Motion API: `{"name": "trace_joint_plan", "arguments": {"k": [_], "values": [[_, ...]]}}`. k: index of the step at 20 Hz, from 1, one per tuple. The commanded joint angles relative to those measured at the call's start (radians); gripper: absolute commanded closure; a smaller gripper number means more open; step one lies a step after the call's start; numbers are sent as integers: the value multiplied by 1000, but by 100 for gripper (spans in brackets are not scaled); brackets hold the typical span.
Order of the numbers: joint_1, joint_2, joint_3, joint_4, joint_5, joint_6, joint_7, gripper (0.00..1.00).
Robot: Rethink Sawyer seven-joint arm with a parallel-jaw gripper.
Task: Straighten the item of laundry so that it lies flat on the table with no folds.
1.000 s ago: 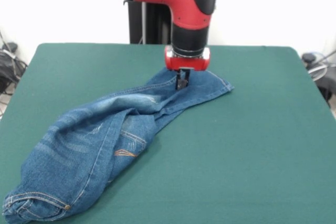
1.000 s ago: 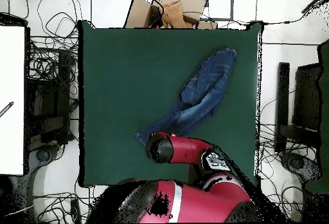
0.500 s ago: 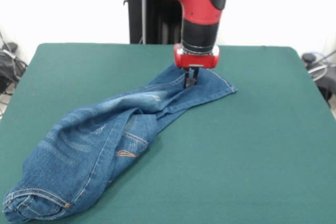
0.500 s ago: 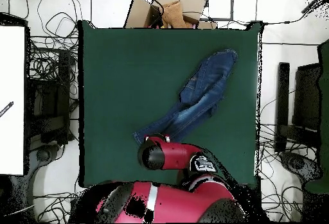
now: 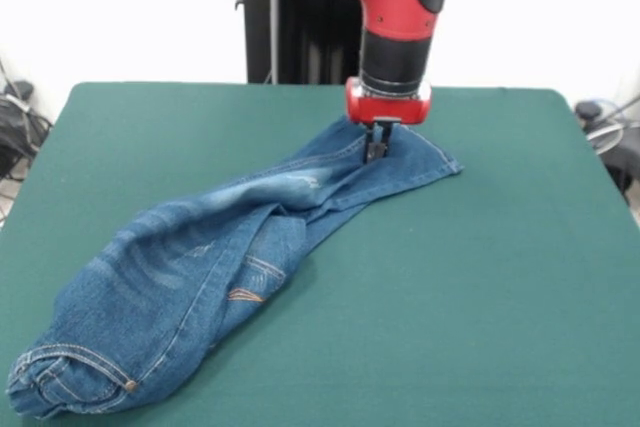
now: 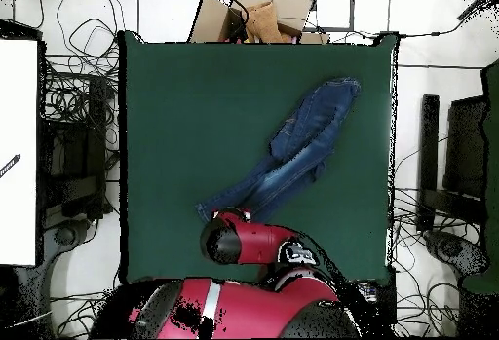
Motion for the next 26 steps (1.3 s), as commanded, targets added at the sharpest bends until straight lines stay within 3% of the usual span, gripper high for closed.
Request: {"name": "trace_joint_plan", "arguments": {"k": [1,9,26], "values": [[33,64,74,110,79,1,280,100],[17,43,96,171,98,-26,277,100],[153,-32,119,367,260,-175,404,100]]}}
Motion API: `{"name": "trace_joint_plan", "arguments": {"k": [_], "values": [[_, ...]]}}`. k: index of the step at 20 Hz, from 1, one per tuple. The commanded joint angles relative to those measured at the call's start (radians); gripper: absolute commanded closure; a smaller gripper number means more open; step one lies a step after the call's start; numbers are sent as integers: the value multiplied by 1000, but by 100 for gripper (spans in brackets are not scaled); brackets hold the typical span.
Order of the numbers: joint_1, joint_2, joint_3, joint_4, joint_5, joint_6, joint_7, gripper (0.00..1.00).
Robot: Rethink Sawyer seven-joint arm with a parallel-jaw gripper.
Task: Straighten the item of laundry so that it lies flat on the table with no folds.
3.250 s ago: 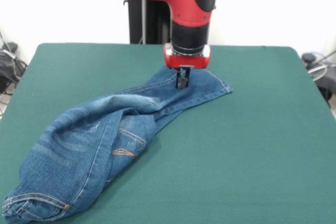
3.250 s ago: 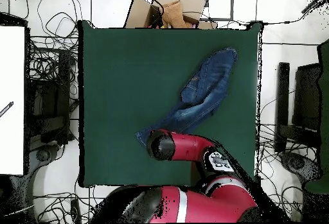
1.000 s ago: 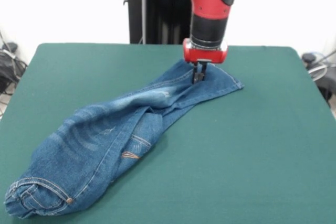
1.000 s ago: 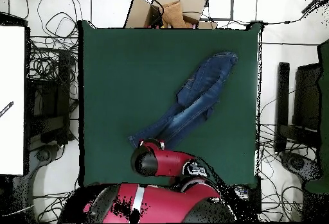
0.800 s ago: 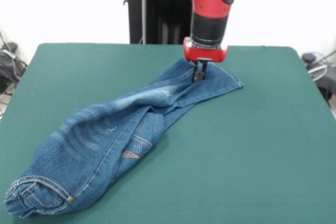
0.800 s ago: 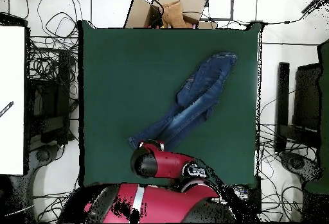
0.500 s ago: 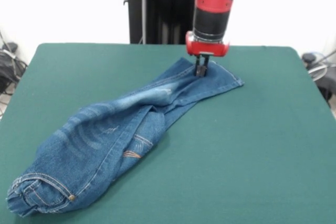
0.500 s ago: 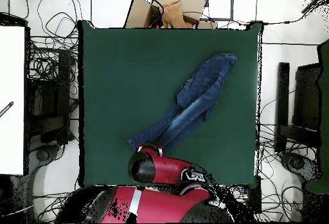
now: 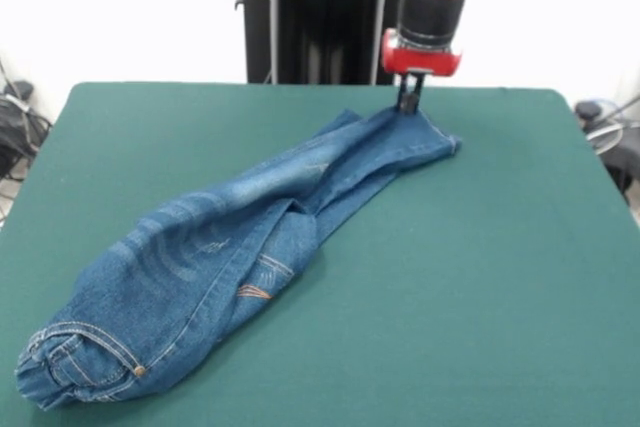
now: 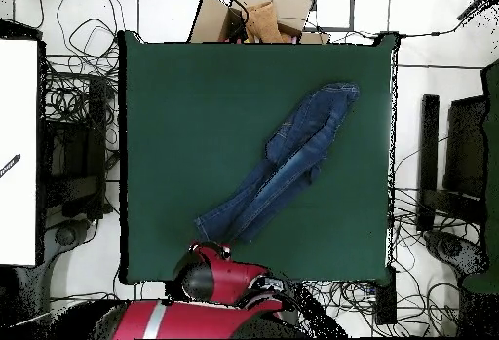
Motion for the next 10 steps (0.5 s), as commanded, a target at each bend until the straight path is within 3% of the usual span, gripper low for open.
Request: {"name": "trace_joint_plan", "arguments": {"k": [1,5,10], "values": [[51,8,113,120,88,-61,380,100],[-16,34,136,109,47,-59,350,100],[-39,-12,126,106,45,-15,327,100]]}}
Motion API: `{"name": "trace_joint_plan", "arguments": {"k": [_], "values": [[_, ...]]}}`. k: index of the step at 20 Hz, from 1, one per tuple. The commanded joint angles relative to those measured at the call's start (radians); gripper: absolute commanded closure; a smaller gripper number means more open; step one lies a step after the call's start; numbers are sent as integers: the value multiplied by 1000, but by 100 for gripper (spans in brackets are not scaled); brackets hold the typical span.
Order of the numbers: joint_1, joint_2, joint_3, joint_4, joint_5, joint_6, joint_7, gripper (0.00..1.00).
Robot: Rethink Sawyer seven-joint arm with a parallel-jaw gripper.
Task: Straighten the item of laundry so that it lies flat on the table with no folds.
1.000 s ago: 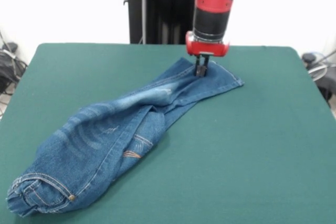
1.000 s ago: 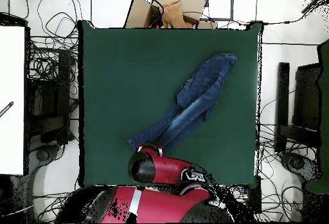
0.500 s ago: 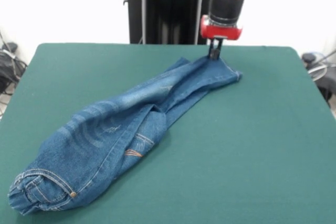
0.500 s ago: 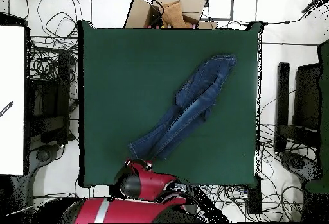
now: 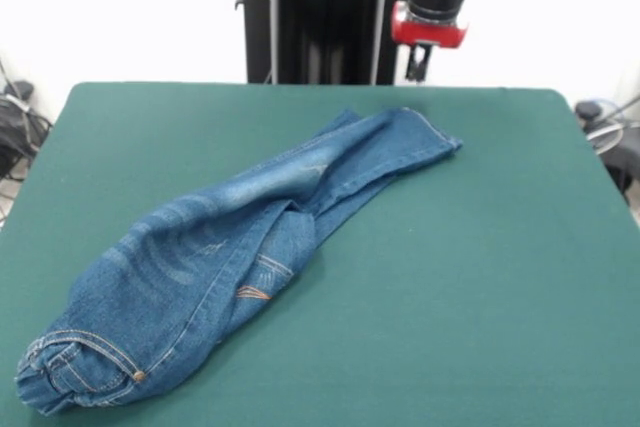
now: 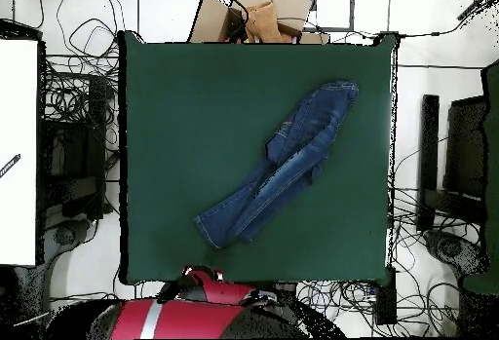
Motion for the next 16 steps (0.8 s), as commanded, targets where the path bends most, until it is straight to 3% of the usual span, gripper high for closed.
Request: {"name": "trace_joint_plan", "arguments": {"k": [1,5,10,16], "values": [[-49,-20,96,-21,34,5,255,100],[-104,-68,77,-77,27,40,199,100],[-94,-158,52,-99,69,121,180,100],[-139,-142,85,-133,61,141,176,100]]}}
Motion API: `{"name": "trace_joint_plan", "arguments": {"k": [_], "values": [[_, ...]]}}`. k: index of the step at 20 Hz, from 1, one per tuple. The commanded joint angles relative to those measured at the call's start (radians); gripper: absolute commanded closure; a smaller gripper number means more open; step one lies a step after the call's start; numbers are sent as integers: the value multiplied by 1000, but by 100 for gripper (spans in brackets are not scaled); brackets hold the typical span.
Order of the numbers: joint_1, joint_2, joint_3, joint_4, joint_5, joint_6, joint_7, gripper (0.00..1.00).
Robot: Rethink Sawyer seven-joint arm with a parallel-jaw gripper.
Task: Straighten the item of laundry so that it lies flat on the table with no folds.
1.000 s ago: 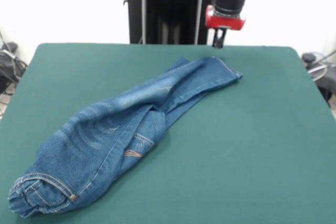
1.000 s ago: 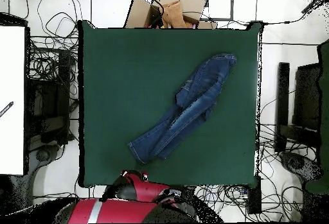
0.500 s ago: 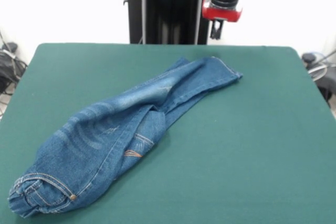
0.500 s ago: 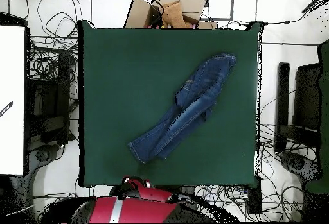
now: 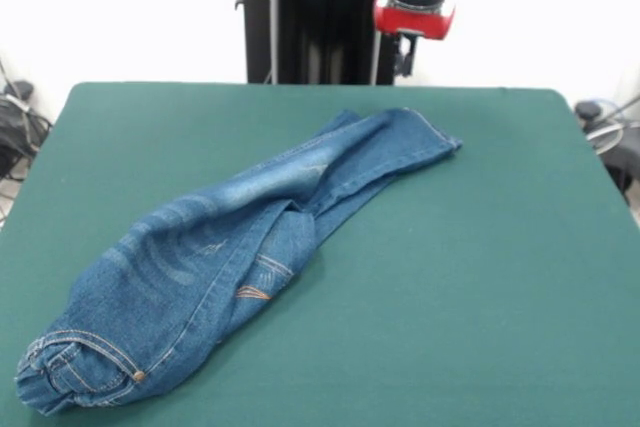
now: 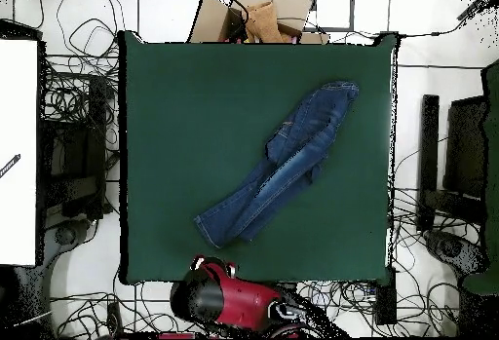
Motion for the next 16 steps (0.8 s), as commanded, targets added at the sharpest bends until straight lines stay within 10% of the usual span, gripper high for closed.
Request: {"name": "trace_joint_plan", "arguments": {"k": [1,16], "values": [[-38,-17,79,-155,63,97,173,100],[-107,35,77,-276,18,104,119,100]]}}
